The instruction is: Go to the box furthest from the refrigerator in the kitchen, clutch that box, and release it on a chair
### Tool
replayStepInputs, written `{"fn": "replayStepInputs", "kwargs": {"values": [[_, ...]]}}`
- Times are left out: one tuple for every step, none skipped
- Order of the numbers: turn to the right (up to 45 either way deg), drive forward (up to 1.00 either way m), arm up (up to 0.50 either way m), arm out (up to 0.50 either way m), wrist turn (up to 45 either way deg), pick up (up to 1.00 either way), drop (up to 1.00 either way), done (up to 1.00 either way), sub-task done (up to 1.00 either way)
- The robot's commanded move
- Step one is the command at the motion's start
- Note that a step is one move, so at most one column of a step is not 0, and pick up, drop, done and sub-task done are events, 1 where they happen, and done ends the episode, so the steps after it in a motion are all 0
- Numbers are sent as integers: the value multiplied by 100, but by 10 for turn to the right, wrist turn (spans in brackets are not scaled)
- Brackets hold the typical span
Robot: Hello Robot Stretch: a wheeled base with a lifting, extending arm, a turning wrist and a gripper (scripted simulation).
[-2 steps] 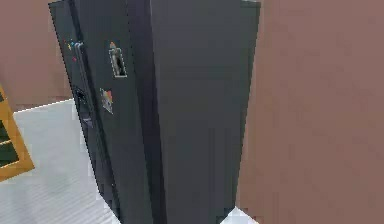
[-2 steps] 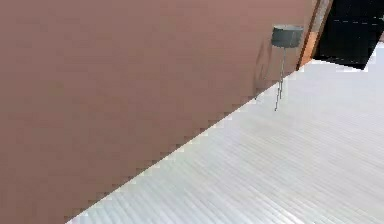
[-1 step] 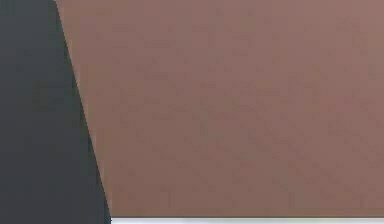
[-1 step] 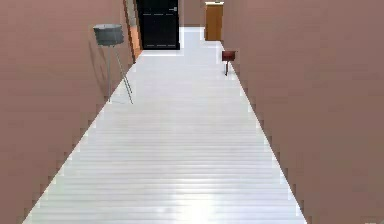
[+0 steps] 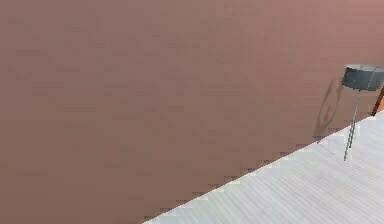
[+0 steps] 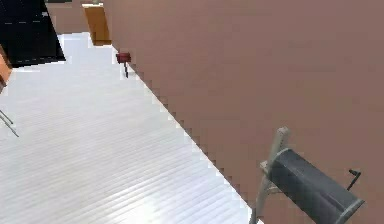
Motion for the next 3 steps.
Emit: {"fn": "replayStepInputs", "kwargs": {"values": [[0, 10, 0, 0, 0, 0, 0, 0, 0], [-450, 0, 0, 0, 0, 0, 0, 0, 0], [450, 0, 0, 0, 0, 0, 0, 0, 0]]}}
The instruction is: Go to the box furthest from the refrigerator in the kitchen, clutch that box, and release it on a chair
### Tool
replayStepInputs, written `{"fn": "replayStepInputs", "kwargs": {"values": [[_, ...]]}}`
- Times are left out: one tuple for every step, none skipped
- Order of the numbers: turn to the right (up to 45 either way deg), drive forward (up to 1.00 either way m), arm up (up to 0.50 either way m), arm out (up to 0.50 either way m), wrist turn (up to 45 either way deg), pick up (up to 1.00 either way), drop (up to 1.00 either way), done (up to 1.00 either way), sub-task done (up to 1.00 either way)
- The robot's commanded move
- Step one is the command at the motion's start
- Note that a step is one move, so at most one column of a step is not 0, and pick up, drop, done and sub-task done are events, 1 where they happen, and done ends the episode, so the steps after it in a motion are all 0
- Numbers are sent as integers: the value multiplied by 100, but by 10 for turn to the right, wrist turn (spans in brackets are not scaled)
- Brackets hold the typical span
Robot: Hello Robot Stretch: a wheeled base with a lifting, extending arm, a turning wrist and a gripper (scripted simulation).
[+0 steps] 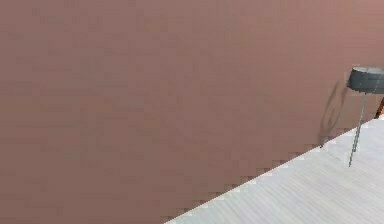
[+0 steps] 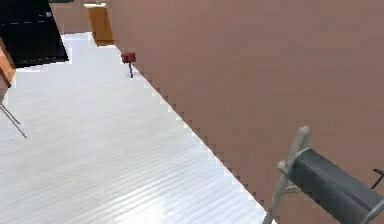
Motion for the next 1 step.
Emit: {"fn": "replayStepInputs", "kwargs": {"values": [[450, 0, 0, 0, 0, 0, 0, 0, 0]]}}
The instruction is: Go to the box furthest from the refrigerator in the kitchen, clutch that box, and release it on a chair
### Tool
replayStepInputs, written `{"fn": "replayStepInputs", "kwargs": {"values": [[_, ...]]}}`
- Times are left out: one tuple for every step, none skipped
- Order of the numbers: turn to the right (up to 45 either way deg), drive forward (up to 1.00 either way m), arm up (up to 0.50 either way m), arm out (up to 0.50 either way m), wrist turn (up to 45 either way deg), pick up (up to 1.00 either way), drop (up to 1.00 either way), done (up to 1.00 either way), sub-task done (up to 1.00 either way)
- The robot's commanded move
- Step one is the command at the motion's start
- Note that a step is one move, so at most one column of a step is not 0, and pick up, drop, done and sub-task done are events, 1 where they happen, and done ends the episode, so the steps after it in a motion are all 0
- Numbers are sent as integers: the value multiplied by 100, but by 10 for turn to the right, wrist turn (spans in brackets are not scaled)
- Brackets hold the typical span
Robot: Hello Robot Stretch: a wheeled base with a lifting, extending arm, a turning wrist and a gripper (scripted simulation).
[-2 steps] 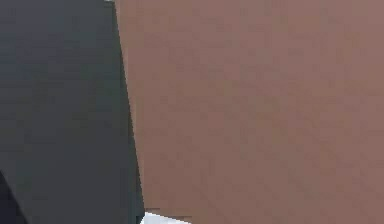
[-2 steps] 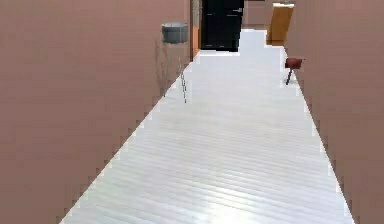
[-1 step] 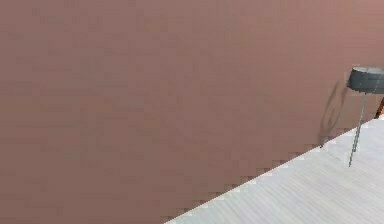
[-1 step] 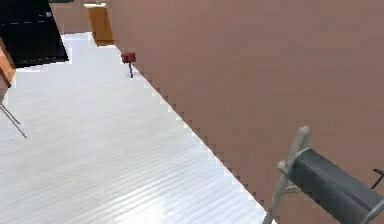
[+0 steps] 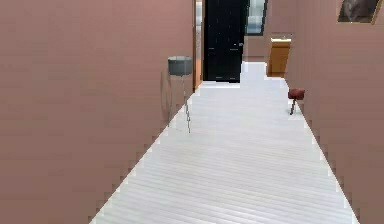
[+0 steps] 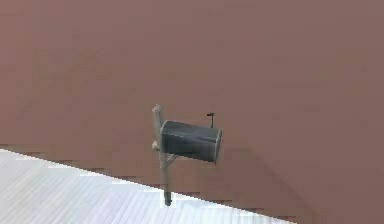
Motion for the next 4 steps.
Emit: {"fn": "replayStepInputs", "kwargs": {"values": [[210, 0, 0, 0, 0, 0, 0, 0, 0], [0, 100, 0, 0, 0, 0, 0, 0, 0], [0, 100, 0, 0, 0, 0, 0, 0, 0], [30, 0, 0, 0, 0, 0, 0, 0, 0]]}}
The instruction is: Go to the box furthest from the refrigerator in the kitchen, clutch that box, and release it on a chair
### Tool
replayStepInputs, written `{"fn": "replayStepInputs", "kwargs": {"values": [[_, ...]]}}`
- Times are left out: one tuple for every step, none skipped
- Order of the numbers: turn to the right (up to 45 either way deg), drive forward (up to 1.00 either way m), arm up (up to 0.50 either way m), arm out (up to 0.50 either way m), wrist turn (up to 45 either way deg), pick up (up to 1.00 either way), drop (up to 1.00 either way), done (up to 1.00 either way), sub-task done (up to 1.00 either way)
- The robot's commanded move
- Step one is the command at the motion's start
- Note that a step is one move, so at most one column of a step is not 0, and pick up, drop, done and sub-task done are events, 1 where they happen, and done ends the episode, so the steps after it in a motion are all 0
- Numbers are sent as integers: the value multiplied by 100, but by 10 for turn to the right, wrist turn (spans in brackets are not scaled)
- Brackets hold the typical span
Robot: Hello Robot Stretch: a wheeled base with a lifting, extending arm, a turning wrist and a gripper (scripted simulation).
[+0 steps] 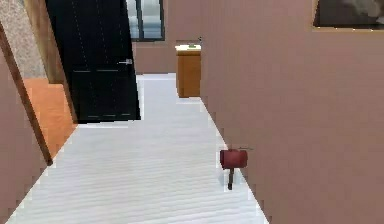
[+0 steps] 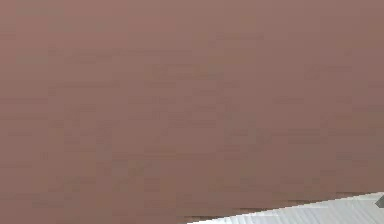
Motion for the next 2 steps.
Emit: {"fn": "replayStepInputs", "kwargs": {"values": [[0, 55, 0, 0, 0, 0, 0, 0, 0], [-450, 0, 0, 0, 0, 0, 0, 0, 0]]}}
